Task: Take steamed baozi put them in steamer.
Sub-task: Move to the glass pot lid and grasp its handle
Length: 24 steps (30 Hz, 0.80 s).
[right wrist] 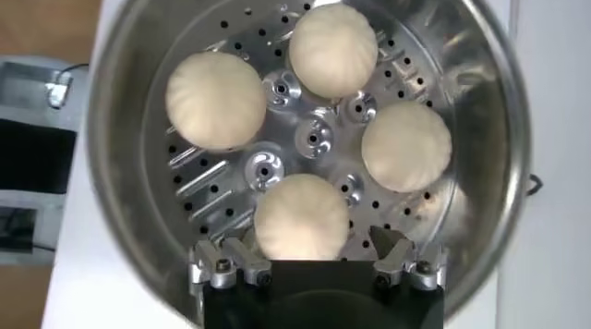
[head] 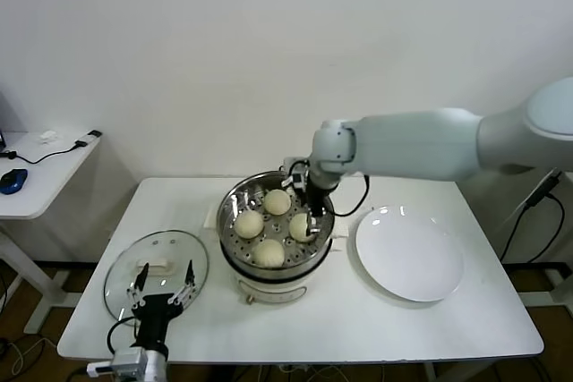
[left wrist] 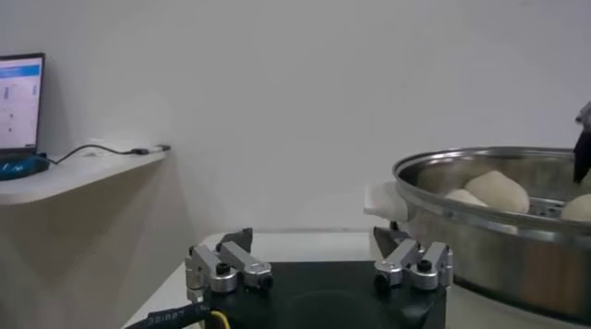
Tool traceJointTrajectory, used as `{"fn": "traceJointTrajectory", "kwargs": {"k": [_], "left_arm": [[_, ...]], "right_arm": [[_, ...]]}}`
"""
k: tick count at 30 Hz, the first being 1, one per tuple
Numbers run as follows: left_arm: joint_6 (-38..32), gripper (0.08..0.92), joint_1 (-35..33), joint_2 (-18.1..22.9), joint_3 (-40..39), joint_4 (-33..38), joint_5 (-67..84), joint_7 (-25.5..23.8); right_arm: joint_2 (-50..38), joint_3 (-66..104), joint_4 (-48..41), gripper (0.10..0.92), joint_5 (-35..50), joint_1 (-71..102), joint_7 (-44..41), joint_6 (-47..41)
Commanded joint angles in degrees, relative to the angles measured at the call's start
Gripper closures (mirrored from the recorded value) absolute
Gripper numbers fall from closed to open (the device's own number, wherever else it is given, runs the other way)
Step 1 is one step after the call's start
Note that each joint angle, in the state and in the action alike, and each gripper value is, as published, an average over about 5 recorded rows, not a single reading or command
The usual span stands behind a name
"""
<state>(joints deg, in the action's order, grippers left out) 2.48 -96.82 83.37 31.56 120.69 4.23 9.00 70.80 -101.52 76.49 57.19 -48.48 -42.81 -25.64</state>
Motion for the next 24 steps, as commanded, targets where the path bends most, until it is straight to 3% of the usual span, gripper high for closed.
{"fn": "traceJointTrajectory", "kwargs": {"k": [1,5,12,16,19,24], "left_arm": [[0.8,0.177,0.4,-0.6,0.1,0.3,2.0,-0.5],[1.2,0.177,1.5,-0.8,0.0,-0.7,1.8,-0.5],[0.8,0.177,3.4,-1.5,0.2,-2.3,1.2,-0.8],[-0.7,0.177,3.6,-2.3,0.5,-2.8,1.7,-0.7],[-1.8,0.177,4.2,-2.7,0.8,-3.9,1.9,-0.4],[-2.4,0.177,5.0,-3.3,0.7,-5.1,1.9,-1.5]], "right_arm": [[-14.8,12.2,-0.9,0.203,6.4,-3.3,5.2,6.8],[-23.8,30.9,-0.3,0.203,5.2,7.4,22.4,7.5],[-38.0,55.6,6.9,0.202,-4.5,29.3,38.5,8.1],[-45.3,74.9,14.3,0.203,-7.1,52.9,47.6,11.2],[-45.2,97.3,17.0,0.203,-12.1,76.6,48.2,14.7],[-36.4,125.4,17.9,0.202,-19.7,104.4,47.3,20.6]]}}
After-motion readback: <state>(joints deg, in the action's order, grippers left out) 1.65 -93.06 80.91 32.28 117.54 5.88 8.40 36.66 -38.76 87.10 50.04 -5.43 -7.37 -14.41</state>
